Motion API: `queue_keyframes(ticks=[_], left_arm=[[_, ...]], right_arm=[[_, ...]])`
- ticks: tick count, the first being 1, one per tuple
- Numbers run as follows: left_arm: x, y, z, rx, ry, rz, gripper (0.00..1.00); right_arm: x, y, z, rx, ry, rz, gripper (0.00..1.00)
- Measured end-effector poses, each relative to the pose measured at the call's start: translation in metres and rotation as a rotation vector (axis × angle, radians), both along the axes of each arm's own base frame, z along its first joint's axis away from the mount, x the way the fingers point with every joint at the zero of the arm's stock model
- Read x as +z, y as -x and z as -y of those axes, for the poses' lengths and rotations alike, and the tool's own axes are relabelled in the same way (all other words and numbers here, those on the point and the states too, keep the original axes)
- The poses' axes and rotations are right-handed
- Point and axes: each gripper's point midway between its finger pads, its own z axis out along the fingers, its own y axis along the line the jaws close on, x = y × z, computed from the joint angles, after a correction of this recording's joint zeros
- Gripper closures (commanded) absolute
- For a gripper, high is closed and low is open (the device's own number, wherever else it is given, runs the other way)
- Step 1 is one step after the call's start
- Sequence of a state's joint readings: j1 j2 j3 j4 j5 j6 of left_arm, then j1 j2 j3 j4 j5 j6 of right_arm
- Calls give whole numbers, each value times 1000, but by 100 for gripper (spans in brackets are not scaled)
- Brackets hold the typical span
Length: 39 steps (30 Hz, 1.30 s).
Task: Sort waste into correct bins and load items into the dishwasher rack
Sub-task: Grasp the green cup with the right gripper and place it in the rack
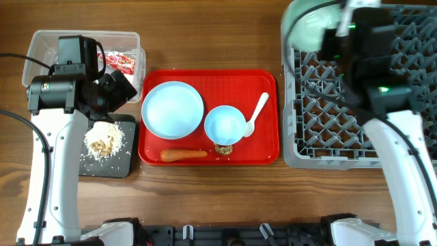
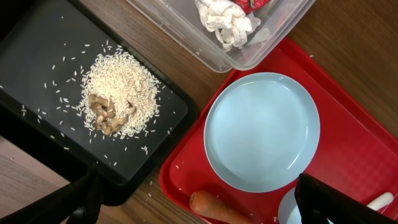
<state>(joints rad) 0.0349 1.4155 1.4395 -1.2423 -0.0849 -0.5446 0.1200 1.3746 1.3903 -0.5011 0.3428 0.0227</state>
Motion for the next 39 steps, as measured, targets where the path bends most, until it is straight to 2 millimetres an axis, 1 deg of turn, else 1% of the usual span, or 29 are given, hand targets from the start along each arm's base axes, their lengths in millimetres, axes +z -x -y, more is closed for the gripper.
queue_keyframes(ticks=[3, 5, 7, 9, 11, 14, 15, 20, 21, 23, 26, 29, 33, 35, 39], left_arm=[[0, 0, 0, 0, 0, 0, 0], [0, 0, 0, 0, 0, -1, 0], [0, 0, 0, 0, 0, 0, 0], [0, 0, 0, 0, 0, 0, 0], [0, 0, 0, 0, 0, -1, 0], [0, 0, 0, 0, 0, -1, 0], [0, 0, 0, 0, 0, -1, 0], [0, 0, 0, 0, 0, 0, 0], [0, 0, 0, 0, 0, 0, 0], [0, 0, 0, 0, 0, 0, 0], [0, 0, 0, 0, 0, -1, 0], [0, 0, 0, 0, 0, 0, 0], [0, 0, 0, 0, 0, 0, 0], [0, 0, 0, 0, 0, 0, 0], [0, 0, 0, 0, 0, 0, 0]], right_arm=[[8, 5, 64, -202, 147, 1, 96], [12, 8, 97, -314, 211, 2, 96], [13, 12, 136, -457, 280, -3, 96], [11, 11, 165, -560, 346, -13, 96], [5, 8, 188, -639, 414, -35, 96], [-13, 0, 220, -723, 512, -95, 96], [-24, -4, 233, -751, 546, -127, 96], [-67, -6, 273, -805, 620, -255, 96], [-77, -4, 281, -811, 629, -288, 95], [-106, -1, 304, -833, 649, -362, 96], [-116, -1, 309, -833, 654, -384, 96], [-124, -6, 308, -802, 650, -393, 96], [-138, -10, 301, -732, 628, -432, 94], [-149, -11, 295, -702, 592, -455, 95], [-154, -7, 290, -695, 521, -454, 96]])
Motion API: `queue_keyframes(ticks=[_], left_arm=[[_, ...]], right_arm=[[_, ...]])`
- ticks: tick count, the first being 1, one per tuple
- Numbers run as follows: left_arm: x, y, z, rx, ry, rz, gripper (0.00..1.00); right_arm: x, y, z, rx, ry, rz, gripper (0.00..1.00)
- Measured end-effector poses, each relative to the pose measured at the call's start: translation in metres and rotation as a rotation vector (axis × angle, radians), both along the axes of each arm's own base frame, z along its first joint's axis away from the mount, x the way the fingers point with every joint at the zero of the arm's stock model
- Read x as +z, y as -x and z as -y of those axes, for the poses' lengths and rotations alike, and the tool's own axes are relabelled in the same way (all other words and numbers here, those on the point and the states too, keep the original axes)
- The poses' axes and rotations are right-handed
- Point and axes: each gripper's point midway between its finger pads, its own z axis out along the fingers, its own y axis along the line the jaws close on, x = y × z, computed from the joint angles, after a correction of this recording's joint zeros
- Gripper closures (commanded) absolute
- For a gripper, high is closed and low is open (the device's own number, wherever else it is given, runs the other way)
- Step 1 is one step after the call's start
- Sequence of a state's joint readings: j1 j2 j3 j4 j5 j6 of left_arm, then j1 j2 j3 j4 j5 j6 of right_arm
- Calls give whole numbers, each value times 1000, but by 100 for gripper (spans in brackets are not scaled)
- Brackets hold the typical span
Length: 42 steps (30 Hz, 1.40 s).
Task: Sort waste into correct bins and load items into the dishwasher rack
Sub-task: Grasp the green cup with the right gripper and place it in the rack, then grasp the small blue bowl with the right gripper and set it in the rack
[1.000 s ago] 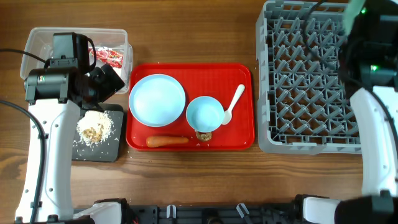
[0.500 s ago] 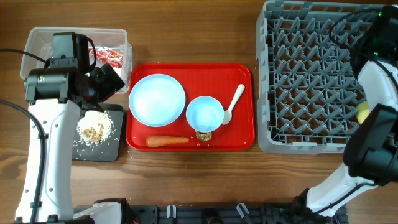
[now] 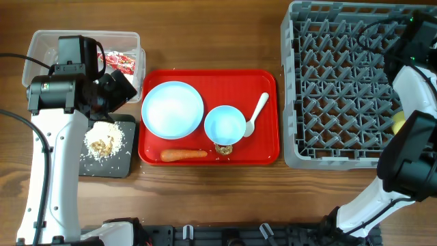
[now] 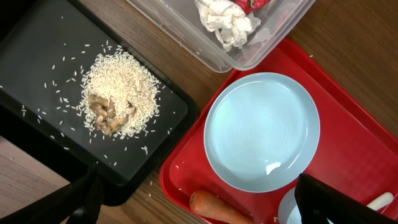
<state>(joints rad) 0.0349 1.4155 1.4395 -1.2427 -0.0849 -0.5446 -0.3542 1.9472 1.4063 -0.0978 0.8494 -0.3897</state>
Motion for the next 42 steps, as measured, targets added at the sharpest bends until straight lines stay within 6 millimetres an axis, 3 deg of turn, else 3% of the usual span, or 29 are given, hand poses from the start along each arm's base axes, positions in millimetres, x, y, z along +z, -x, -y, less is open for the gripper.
queue_keyframes(ticks=[4, 7, 8, 9, 11, 18, 22, 25, 27, 28, 31, 35, 38, 42], left_arm=[[0, 0, 0, 0, 0, 0, 0], [0, 0, 0, 0, 0, 0, 0], [0, 0, 0, 0, 0, 0, 0], [0, 0, 0, 0, 0, 0, 0], [0, 0, 0, 0, 0, 0, 0], [0, 0, 0, 0, 0, 0, 0], [0, 0, 0, 0, 0, 0, 0], [0, 0, 0, 0, 0, 0, 0], [0, 0, 0, 0, 0, 0, 0], [0, 0, 0, 0, 0, 0, 0], [0, 0, 0, 0, 0, 0, 0], [0, 0, 0, 0, 0, 0, 0], [0, 0, 0, 0, 0, 0, 0], [0, 0, 0, 0, 0, -1, 0]], right_arm=[[-6, 1, -10, 6, -34, -22, 96], [-22, -4, -35, 64, -94, -79, 95], [-27, -6, -45, 89, -115, -96, 88], [-36, -9, -61, 124, -135, -139, 85], [-48, -6, -75, 156, -167, -200, 77], [-64, -2, -116, 255, -317, -245, 23], [-19, -6, -164, 446, -480, -106, 32], [21, -5, -230, 655, -642, 3, 33], [37, 3, -293, 801, -782, 31, 32], [33, 12, -331, 864, -870, -3, 31], [14, 37, -405, 963, -1002, -135, 30], [-26, 71, -474, 1008, -1102, -345, 33], [-63, 87, -499, 966, -1136, -470, 40], [-118, 105, -518, 867, -1160, -617, 64]])
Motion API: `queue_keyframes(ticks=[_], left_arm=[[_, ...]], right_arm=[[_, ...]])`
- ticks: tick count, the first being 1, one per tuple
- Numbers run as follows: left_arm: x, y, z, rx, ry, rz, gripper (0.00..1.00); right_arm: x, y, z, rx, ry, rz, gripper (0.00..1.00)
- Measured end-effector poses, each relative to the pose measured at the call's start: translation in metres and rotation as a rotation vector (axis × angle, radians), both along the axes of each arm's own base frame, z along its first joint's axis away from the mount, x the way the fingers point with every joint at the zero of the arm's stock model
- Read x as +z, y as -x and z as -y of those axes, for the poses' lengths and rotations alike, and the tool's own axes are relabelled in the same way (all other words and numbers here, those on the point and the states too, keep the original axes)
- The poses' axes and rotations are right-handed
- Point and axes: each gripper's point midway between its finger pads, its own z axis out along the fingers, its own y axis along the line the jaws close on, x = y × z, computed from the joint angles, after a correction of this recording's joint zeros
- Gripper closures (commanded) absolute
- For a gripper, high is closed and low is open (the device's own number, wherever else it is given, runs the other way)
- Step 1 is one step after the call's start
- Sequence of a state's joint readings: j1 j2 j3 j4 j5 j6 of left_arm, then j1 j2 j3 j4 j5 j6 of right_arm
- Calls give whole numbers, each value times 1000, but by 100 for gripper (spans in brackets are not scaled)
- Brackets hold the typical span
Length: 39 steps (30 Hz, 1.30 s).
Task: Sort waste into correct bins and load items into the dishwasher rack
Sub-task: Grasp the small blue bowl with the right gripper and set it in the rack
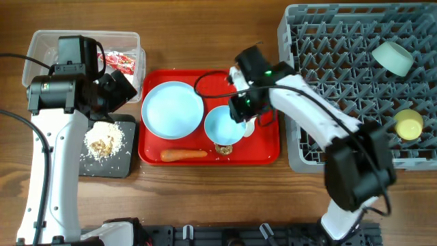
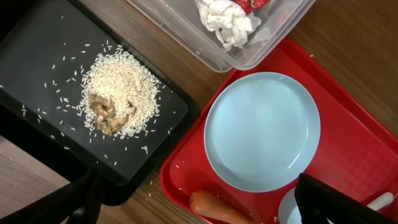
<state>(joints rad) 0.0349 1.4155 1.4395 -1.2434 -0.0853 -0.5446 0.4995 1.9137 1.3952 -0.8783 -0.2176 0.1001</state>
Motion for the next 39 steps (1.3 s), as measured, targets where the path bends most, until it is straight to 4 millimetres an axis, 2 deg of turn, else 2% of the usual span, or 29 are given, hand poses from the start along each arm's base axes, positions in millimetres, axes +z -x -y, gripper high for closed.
queue_keyframes(ticks=[2, 5, 13, 15, 16, 18, 20, 23, 24, 25, 26, 30, 33, 36, 39], left_arm=[[0, 0, 0, 0, 0, -1, 0], [0, 0, 0, 0, 0, -1, 0], [0, 1, 0, 0, 0, -3, 0], [0, 1, 0, 0, 0, -3, 0], [0, 1, 0, 0, 0, -3, 0], [0, 1, 0, 0, 0, -3, 0], [0, 1, 0, 0, 0, -3, 0], [0, 1, 0, 0, 0, -3, 0], [0, 1, 0, 0, 0, -3, 0], [0, 1, 0, 0, 0, -3, 0], [0, 1, 0, 0, 0, -3, 0], [0, 1, 0, 0, 0, -3, 0], [0, 1, 0, 0, 0, -3, 0], [0, 1, 0, 0, 0, -4, 0], [0, 1, 0, 0, 0, -3, 0]], right_arm=[[-14, 5, -3, -4, 18, -37, 71], [-28, 10, -3, -10, 36, -73, 96], [-27, 2, 2, -54, 30, -69, 96], [-21, -6, 11, -85, 26, -57, 96], [-11, -15, 17, -109, 18, -32, 96], [32, -49, 36, -177, -5, 105, 96], [84, -83, 65, -258, 5, 304, 96], [183, -119, 130, -369, 111, 679, 96], [194, -121, 139, -378, 135, 721, 96], [218, -126, 162, -395, 213, 810, 96], [229, -132, 180, -403, 289, 868, 96], [260, -146, 258, -550, 581, 1001, 96], [278, -144, 312, -703, 740, 1049, 96], [283, -139, 352, -839, 886, 1057, 96], [265, -147, 378, -893, 1033, 1017, 96]])
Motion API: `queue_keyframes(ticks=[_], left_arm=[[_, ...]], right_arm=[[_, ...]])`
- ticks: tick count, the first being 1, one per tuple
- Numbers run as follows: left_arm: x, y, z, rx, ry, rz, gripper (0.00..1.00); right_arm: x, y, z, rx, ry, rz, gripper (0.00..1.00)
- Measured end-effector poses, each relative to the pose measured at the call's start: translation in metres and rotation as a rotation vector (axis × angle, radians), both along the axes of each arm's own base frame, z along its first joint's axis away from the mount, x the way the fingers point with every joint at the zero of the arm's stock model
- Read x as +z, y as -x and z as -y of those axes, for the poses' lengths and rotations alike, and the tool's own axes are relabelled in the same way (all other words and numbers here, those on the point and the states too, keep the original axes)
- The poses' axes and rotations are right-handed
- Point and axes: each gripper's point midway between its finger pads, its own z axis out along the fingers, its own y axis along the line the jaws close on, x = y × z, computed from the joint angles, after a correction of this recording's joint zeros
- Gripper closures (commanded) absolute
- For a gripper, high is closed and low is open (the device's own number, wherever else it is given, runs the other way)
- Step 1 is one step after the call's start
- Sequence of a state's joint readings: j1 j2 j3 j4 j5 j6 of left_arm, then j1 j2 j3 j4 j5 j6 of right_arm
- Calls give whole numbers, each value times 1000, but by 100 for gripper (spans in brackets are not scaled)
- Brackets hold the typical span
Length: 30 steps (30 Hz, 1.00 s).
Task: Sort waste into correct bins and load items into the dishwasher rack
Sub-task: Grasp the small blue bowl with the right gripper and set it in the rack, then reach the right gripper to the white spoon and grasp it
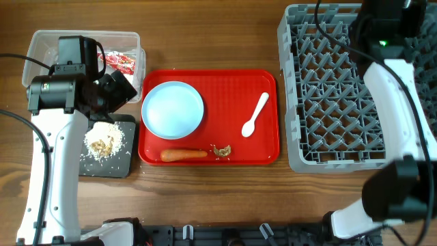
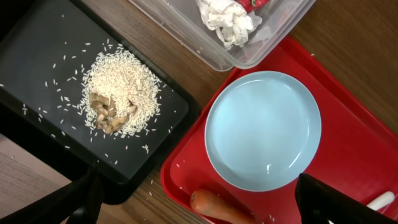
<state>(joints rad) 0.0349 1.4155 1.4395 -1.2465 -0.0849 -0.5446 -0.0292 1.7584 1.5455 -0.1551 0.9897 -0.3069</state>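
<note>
On the red tray [image 1: 263, 147] lie a light blue plate [image 1: 173, 109], a white spoon [image 1: 255, 115], a carrot [image 1: 183, 155] and a small heap of food scraps [image 1: 221, 149]. In the left wrist view the plate [image 2: 263, 130] and the carrot [image 2: 217, 208] show between wide-apart dark fingers [image 2: 320, 202]. My left gripper [image 2: 199, 205] hangs open and holds nothing above the tray's left edge. My right arm [image 1: 390, 27] reaches over the far side of the grey dishwasher rack [image 1: 328, 89]. Its fingers are hidden. No blue bowl is in view.
A black tray [image 1: 123, 164] with rice and scraps [image 2: 115, 99] lies left of the red tray. Behind it stands a clear bin [image 1: 41, 48] holding crumpled tissue [image 2: 227, 22] and a red wrapper [image 1: 121, 63]. Bare wood lies along the table's front.
The blue bowl that stood beside the spoon is gone from the red tray. My right arm, then at that bowl, is now over the rack's far right. The left arm has not moved.
First my right arm was over the rack's far left corner with something pale green beneath it. Then it stood at the rack's right edge. Then it was at the blue bowl on the tray. Now the bowl is off the tray. My left gripper stayed open throughout.
</note>
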Motion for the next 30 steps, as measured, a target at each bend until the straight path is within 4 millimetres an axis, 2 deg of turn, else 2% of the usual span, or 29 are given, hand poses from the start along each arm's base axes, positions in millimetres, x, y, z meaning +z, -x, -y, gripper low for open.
queue_keyframes(ticks=[2, 5, 8, 10, 15, 16, 19, 21, 24, 26, 28, 30], left_arm=[[0, 0, 0, 0, 0, -1, 0], [0, 0, 0, 0, 0, 0, 0], [0, 0, 0, 0, 0, 0, 0], [0, 0, 0, 0, 1, 0, 0], [1, -2, 1, -3, 7, 7, 0], [1, -2, 1, -3, 7, 8, 0], [1, -2, 1, -3, 6, 10, 0], [1, -2, 1, -3, 7, 9, 0], [1, -2, 1, -3, 7, 9, 0], [1, -2, 1, -3, 7, 10, 0], [1, -2, 1, -3, 7, 11, 0], [1, -2, 1, -3, 7, 11, 0]], right_arm=[[-22, -7, 12, -56, 30, -45, 96], [-66, -18, 27, -111, 59, -141, 96], [-109, -27, 30, -127, 67, -228, 96], [-131, -31, 28, -123, 67, -274, 96], [-144, -28, 12, -131, 73, -308, 96], [-147, -26, 5, -128, 74, -332, 90], [-157, -22, -6, -106, 68, -392, 57], [-175, -19, -20, -62, 61, -479, 46], [-197, -10, -38, -5, 23, -581, 45], [-215, -4, -47, 48, -61, -627, 44], [-219, 0, -54, 92, -147, -631, 42], [-210, 0, -63, 143, -225, -597, 29]])
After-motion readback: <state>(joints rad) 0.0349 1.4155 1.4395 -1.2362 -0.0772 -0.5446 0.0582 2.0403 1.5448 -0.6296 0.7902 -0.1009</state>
